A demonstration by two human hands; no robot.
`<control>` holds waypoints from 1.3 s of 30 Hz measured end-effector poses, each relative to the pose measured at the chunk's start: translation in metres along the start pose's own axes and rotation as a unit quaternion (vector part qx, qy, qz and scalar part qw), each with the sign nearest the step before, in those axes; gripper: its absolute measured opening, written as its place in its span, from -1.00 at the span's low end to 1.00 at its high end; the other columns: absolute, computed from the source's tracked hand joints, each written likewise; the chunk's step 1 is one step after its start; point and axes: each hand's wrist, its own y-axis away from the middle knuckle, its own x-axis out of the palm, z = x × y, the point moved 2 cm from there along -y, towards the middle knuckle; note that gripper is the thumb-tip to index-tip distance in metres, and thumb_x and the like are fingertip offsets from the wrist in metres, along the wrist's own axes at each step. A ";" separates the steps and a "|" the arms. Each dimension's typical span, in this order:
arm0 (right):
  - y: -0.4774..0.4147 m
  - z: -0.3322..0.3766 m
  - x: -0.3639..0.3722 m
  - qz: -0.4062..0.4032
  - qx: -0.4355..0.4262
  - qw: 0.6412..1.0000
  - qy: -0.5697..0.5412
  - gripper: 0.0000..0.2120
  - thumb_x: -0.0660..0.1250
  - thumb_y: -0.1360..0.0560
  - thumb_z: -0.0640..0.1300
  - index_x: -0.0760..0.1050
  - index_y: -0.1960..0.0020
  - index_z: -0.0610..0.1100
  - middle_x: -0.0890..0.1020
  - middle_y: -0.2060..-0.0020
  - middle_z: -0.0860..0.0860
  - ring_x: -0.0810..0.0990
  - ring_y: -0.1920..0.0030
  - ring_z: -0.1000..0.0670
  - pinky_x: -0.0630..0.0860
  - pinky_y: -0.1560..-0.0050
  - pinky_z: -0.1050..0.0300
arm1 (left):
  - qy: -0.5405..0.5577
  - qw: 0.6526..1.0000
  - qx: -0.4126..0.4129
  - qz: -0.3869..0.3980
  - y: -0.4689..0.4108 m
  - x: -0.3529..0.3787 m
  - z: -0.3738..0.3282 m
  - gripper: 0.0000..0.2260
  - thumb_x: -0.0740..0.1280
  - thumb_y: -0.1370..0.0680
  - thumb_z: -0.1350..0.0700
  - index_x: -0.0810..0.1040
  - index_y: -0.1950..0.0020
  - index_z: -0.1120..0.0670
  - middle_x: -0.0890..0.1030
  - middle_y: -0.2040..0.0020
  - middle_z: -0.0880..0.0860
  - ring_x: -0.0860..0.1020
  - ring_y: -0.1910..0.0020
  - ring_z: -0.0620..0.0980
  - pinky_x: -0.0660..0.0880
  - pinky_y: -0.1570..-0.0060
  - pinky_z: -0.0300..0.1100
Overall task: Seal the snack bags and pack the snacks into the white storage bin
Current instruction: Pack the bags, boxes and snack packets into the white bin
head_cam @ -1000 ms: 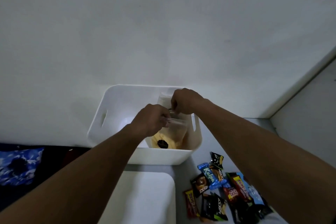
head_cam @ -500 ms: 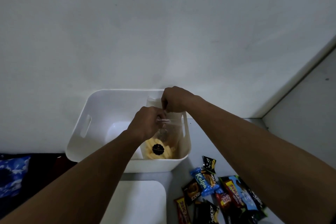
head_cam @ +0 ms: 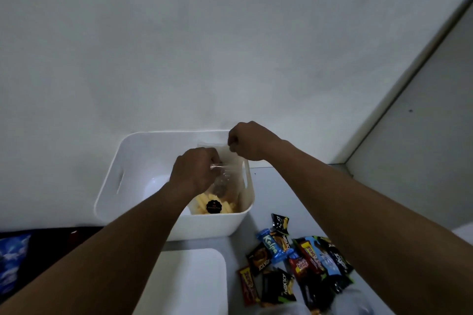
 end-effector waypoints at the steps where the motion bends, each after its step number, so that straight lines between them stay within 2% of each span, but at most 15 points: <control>1: 0.007 0.000 -0.002 -0.003 0.004 1.000 0.000 -0.79 0.32 -0.55 -0.15 0.62 -0.15 -0.14 0.66 -0.10 -0.07 0.61 -0.12 -0.11 0.56 -0.14 0.00 | 0.004 1.000 0.003 -0.007 0.003 -0.004 -0.003 -0.81 0.43 -0.53 0.01 0.64 -0.11 0.01 0.67 -0.09 0.00 0.60 -0.06 0.04 0.48 -0.04 -0.13; 4: 0.026 0.001 -0.007 -0.009 0.012 1.000 -0.002 -0.71 0.33 -0.57 -0.10 0.55 -0.27 -0.13 0.59 -0.22 -0.08 0.55 -0.22 -0.11 0.50 -0.19 0.04 | 0.020 1.000 0.011 -0.015 0.014 -0.014 -0.010 -0.84 0.41 -0.53 -0.02 0.65 -0.05 0.00 0.67 -0.07 0.02 0.59 -0.02 0.03 0.52 -0.04 -0.11; 8: 0.051 0.004 -0.014 -0.008 0.015 1.000 -0.002 -0.61 0.33 -0.58 -0.07 0.46 -0.37 -0.13 0.54 -0.31 -0.09 0.50 -0.29 -0.11 0.43 -0.21 0.07 | 0.018 1.000 0.008 -0.013 0.034 -0.030 -0.023 -0.78 0.38 -0.54 -0.07 0.61 -0.12 -0.01 0.65 -0.11 0.02 0.58 -0.07 0.06 0.53 -0.11 -0.03; 15: 0.115 0.007 -0.023 -0.027 0.010 1.000 -0.005 -0.56 0.30 -0.59 -0.05 0.38 -0.43 -0.14 0.50 -0.35 -0.12 0.47 -0.33 -0.13 0.41 -0.24 0.05 | 0.010 0.999 0.007 -0.037 0.089 -0.043 -0.056 -0.76 0.33 -0.56 -0.08 0.59 -0.17 -0.01 0.62 -0.14 0.04 0.54 -0.13 0.10 0.49 -0.14 0.01; 19: 0.159 0.003 -0.019 -0.022 0.010 0.999 -0.021 -0.52 0.30 -0.59 -0.03 0.33 -0.47 -0.13 0.46 -0.35 -0.14 0.46 -0.35 -0.15 0.44 -0.28 -0.02 | 0.014 0.999 -0.003 -0.047 0.129 -0.040 -0.078 -0.75 0.32 -0.56 -0.06 0.59 -0.17 0.00 0.63 -0.12 0.06 0.54 -0.14 0.13 0.49 -0.12 0.04; 22: 0.191 -0.003 -0.010 -0.017 0.012 1.000 -0.023 -0.50 0.28 -0.60 -0.03 0.29 -0.49 -0.13 0.43 -0.36 -0.16 0.44 -0.36 -0.17 0.45 -0.29 -0.07 | 0.028 0.998 -0.010 -0.057 0.161 -0.031 -0.093 -0.77 0.35 -0.55 -0.04 0.60 -0.17 -0.01 0.63 -0.12 0.04 0.54 -0.14 0.12 0.50 -0.09 -0.02; 26: 0.236 -0.013 0.008 -0.004 0.032 0.999 -0.043 -0.45 0.27 -0.60 -0.01 0.23 -0.54 -0.11 0.38 -0.42 -0.15 0.43 -0.37 -0.16 0.44 -0.29 -0.04 | 0.042 0.998 -0.018 -0.040 0.204 -0.017 -0.108 -0.74 0.34 -0.56 -0.06 0.56 -0.22 -0.03 0.60 -0.20 0.03 0.50 -0.22 0.11 0.46 -0.17 -0.01; 30: 0.277 -0.019 0.029 0.006 0.059 0.996 -0.072 -0.44 0.26 -0.61 -0.01 0.20 -0.56 -0.09 0.34 -0.46 -0.14 0.38 -0.41 -0.16 0.41 -0.33 -0.04 | 0.061 0.998 -0.023 -0.013 0.238 0.000 -0.113 -0.73 0.33 -0.58 -0.05 0.55 -0.25 -0.01 0.59 -0.19 0.06 0.48 -0.22 0.11 0.45 -0.18 0.00; 36: 0.330 -0.016 0.090 0.022 0.106 0.988 -0.111 -0.53 0.30 -0.55 -0.07 0.32 -0.44 -0.08 0.47 -0.28 -0.15 0.48 -0.27 -0.19 0.47 -0.19 -0.02 | 0.093 0.994 -0.035 0.035 0.290 0.042 -0.112 -0.62 0.35 -0.57 0.00 0.47 -0.38 -0.01 0.54 -0.28 0.07 0.48 -0.28 0.08 0.40 -0.22 -0.10; 39: 0.349 -0.011 0.127 0.048 0.126 0.982 -0.132 -0.47 0.33 -0.53 -0.14 0.29 -0.46 -0.10 0.48 -0.30 -0.14 0.48 -0.30 -0.19 0.48 -0.23 -0.04 | 0.100 0.990 -0.056 0.077 0.314 0.069 -0.112 -0.55 0.35 -0.57 0.00 0.39 -0.45 0.01 0.53 -0.31 0.09 0.50 -0.26 0.08 0.41 -0.23 -0.10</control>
